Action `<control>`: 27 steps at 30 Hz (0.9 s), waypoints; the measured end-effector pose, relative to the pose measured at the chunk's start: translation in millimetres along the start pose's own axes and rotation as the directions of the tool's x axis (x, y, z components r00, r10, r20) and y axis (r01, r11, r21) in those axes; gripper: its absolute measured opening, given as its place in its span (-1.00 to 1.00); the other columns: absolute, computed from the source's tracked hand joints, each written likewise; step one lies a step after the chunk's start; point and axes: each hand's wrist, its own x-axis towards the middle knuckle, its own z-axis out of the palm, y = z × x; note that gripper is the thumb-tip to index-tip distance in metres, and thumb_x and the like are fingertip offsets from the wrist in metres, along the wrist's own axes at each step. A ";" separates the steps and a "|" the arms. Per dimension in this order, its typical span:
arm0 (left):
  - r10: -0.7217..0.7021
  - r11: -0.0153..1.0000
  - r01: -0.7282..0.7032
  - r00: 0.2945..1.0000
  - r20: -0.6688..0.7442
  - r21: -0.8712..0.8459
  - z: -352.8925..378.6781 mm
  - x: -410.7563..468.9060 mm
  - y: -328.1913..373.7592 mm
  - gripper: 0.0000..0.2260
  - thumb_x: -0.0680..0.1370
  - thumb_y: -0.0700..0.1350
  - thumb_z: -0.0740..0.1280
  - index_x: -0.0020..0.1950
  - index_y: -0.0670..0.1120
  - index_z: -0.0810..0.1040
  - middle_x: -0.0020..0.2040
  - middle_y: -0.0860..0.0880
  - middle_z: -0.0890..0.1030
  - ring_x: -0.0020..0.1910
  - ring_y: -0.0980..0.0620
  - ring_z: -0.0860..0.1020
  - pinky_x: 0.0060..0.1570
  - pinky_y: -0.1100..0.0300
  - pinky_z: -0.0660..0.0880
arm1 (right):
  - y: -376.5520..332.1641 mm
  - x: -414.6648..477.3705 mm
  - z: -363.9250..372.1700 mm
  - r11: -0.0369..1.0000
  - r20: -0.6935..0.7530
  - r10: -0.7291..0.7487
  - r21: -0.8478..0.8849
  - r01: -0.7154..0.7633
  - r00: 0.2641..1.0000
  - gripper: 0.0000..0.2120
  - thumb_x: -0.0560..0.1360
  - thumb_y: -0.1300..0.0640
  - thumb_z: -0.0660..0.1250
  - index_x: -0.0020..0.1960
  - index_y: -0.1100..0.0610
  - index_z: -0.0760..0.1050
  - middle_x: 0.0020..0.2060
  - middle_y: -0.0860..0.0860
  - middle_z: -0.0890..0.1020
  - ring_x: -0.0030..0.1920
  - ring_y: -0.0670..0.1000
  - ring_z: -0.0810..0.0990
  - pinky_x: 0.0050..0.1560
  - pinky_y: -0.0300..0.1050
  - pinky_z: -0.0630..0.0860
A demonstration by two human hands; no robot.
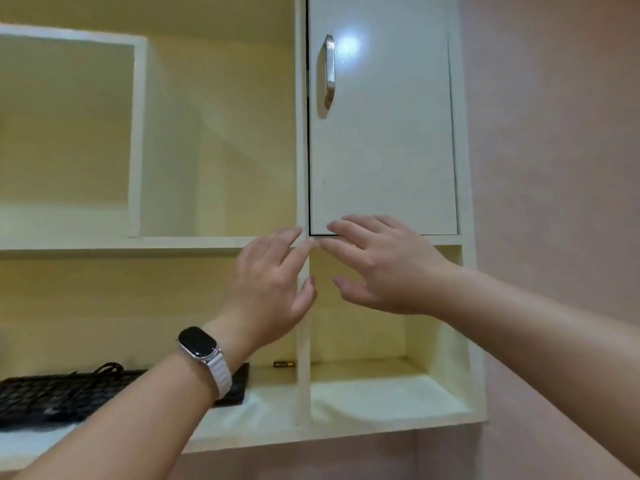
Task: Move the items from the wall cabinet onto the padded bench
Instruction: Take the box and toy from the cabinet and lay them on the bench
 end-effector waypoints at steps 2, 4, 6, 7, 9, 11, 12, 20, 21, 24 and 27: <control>0.000 0.999 0.001 1.000 -0.001 0.050 4.8 6.2 -4.3 -0.59 0.45 -0.02 0.34 0.25 -0.16 0.57 0.26 -0.16 0.55 0.24 -0.20 0.51 0.15 -0.08 0.43 | 8.5 12.0 2.1 1.000 0.036 -0.002 -0.014 0.002 0.999 -0.51 0.48 -0.13 0.21 0.28 0.15 0.51 0.23 0.12 0.56 0.26 0.17 0.51 0.20 0.06 0.44; 0.017 0.996 -0.017 1.000 0.007 0.092 12.7 8.0 -12.1 -0.59 0.48 -0.01 0.32 0.27 -0.18 0.55 0.27 -0.17 0.55 0.25 -0.21 0.50 0.15 -0.09 0.44 | 15.9 26.7 9.1 0.999 -0.002 -0.026 -0.041 0.026 1.000 -0.54 0.48 -0.11 0.21 0.26 0.14 0.52 0.22 0.11 0.57 0.26 0.16 0.50 0.20 0.06 0.43; 0.038 0.994 -0.041 0.999 0.030 0.106 22.4 5.3 -19.3 -0.55 0.50 0.01 0.29 0.32 -0.20 0.51 0.30 -0.18 0.52 0.29 -0.20 0.47 0.20 -0.12 0.41 | 19.7 40.5 17.1 0.998 -0.039 -0.043 -0.053 0.041 0.998 -0.56 0.49 -0.08 0.24 0.25 0.15 0.53 0.22 0.12 0.57 0.26 0.16 0.50 0.21 0.06 0.43; 0.043 0.991 -0.049 0.998 0.045 0.124 26.7 3.0 -21.2 -0.52 0.50 0.03 0.28 0.35 -0.19 0.49 0.32 -0.19 0.50 0.31 -0.20 0.45 0.25 -0.14 0.38 | 23.2 46.3 21.1 0.997 -0.052 -0.050 -0.061 0.047 0.997 -0.57 0.49 -0.08 0.25 0.25 0.15 0.54 0.23 0.13 0.57 0.27 0.17 0.50 0.22 0.07 0.42; 0.056 0.981 -0.065 0.997 0.054 0.184 36.2 -2.3 -22.7 -0.46 0.51 0.09 0.25 0.41 -0.18 0.43 0.40 -0.19 0.43 0.38 -0.19 0.38 0.34 -0.18 0.28 | 31.1 55.2 29.3 0.990 -0.059 -0.093 -0.109 0.086 0.994 -0.55 0.48 -0.09 0.26 0.26 0.15 0.54 0.28 0.14 0.54 0.32 0.18 0.46 0.28 0.09 0.39; 0.056 0.974 -0.064 0.997 0.044 0.216 46.2 -5.9 -23.3 -0.41 0.51 0.14 0.21 0.45 -0.18 0.38 0.46 -0.18 0.36 0.44 -0.18 0.30 0.40 -0.19 0.18 | 36.3 61.4 34.5 0.980 -0.039 -0.130 -0.156 0.123 0.991 -0.52 0.49 -0.12 0.24 0.28 0.13 0.53 0.34 0.15 0.50 0.39 0.20 0.41 0.34 0.11 0.34; 0.066 0.972 -0.069 0.998 0.024 0.223 51.1 -7.3 -24.2 -0.39 0.51 0.15 0.20 0.46 -0.17 0.35 0.47 -0.18 0.34 0.46 -0.17 0.27 0.42 -0.20 0.13 | 39.7 62.3 38.2 0.977 -0.047 -0.142 -0.170 0.132 0.989 -0.51 0.49 -0.14 0.23 0.30 0.12 0.51 0.37 0.15 0.48 0.41 0.20 0.38 0.37 0.12 0.32; 0.118 0.969 -0.104 0.992 -0.052 0.224 65.3 -7.9 -30.1 -0.40 0.48 0.13 0.20 0.46 -0.14 0.34 0.47 -0.19 0.33 0.45 -0.17 0.27 0.44 -0.22 0.01 | 54.9 60.9 44.1 0.953 -0.003 -0.204 -0.228 0.198 0.979 -0.51 0.57 -0.16 0.14 0.36 0.10 0.47 0.46 0.14 0.38 0.48 0.20 0.29 0.44 0.18 0.25; 0.118 0.970 -0.104 0.992 -0.051 0.220 65.9 -8.0 -30.5 -0.39 0.48 0.12 0.19 0.46 -0.14 0.34 0.47 -0.19 0.32 0.45 -0.17 0.26 0.44 -0.22 0.00 | 55.4 61.9 42.6 0.950 0.006 -0.211 -0.236 0.206 0.978 -0.53 0.57 -0.16 0.14 0.32 0.11 0.49 0.46 0.15 0.39 0.48 0.20 0.29 0.44 0.20 0.24; 0.119 0.973 -0.105 0.991 -0.054 0.204 65.6 -8.5 -30.2 -0.38 0.49 0.12 0.18 0.48 -0.15 0.32 0.48 -0.20 0.31 0.45 -0.17 0.26 0.44 -0.21 0.00 | 55.5 67.3 36.3 0.929 0.020 -0.257 -0.270 0.253 0.966 -0.57 0.55 -0.16 0.17 0.17 0.14 0.54 0.36 0.17 0.48 0.46 0.20 0.32 0.44 0.22 0.23; 0.101 0.980 -0.094 0.994 -0.030 0.173 62.7 -8.0 -30.5 -0.40 0.51 0.13 0.16 0.48 -0.14 0.32 0.49 -0.19 0.30 0.46 -0.16 0.25 0.43 -0.20 0.02 | 51.6 72.4 27.4 0.912 0.004 -0.294 -0.297 0.282 0.956 -0.58 0.54 -0.14 0.09 0.04 0.15 0.55 0.11 0.15 0.59 0.35 0.19 0.44 0.42 0.23 0.23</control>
